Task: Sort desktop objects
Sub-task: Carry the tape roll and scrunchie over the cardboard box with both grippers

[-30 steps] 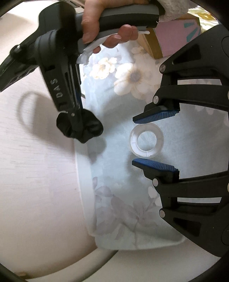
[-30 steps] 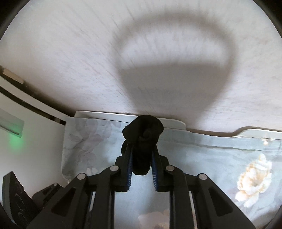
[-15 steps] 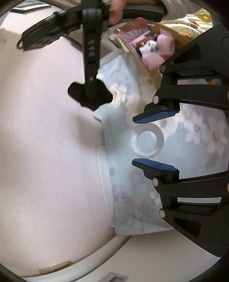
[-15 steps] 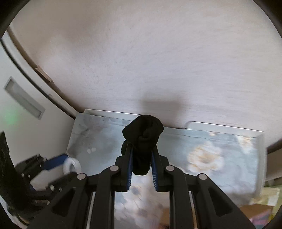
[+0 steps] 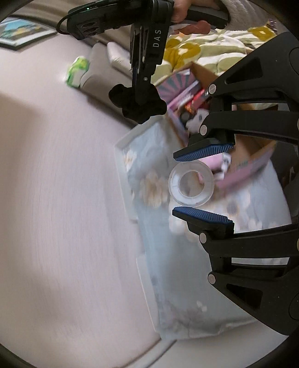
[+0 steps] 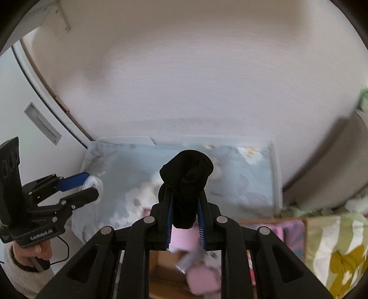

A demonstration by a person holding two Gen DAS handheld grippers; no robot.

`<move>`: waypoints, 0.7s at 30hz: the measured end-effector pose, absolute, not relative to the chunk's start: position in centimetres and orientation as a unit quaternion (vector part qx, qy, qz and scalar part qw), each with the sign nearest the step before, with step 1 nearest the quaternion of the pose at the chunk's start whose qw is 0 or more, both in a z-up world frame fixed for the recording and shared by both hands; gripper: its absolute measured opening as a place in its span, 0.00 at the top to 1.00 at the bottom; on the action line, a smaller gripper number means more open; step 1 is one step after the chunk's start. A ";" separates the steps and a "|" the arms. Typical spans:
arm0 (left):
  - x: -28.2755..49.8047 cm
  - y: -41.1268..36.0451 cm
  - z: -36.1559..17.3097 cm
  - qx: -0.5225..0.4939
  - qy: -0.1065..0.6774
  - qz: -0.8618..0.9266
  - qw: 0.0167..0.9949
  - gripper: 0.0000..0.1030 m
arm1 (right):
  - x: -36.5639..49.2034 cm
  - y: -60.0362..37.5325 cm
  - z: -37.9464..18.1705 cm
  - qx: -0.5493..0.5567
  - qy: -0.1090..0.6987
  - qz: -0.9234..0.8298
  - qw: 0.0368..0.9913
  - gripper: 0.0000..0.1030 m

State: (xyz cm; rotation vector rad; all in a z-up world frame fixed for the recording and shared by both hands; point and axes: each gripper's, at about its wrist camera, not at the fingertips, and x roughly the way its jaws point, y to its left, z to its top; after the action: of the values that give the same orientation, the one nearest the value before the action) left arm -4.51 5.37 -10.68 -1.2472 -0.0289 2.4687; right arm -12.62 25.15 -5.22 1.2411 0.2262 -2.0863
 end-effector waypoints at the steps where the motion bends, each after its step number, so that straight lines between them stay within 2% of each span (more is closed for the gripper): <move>1: -4.2 6.6 -10.8 -0.443 -0.005 0.875 0.194 0.63 | -12.4 25.7 -5.4 0.479 0.085 -0.805 0.340 0.83; 11: -3.0 16.0 -12.2 -0.460 0.044 0.856 0.231 0.63 | -11.6 34.4 -7.8 0.512 0.067 -0.802 0.302 0.83; 21: -2.3 20.3 -16.0 -0.496 0.066 0.833 0.237 0.63 | -11.2 38.3 -11.0 0.545 0.068 -0.785 0.286 0.83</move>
State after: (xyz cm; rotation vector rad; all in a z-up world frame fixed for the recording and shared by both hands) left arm -2.32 20.35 -16.04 -1.3597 0.1807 2.2837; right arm -11.19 38.28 -11.02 1.4555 0.1814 -2.0994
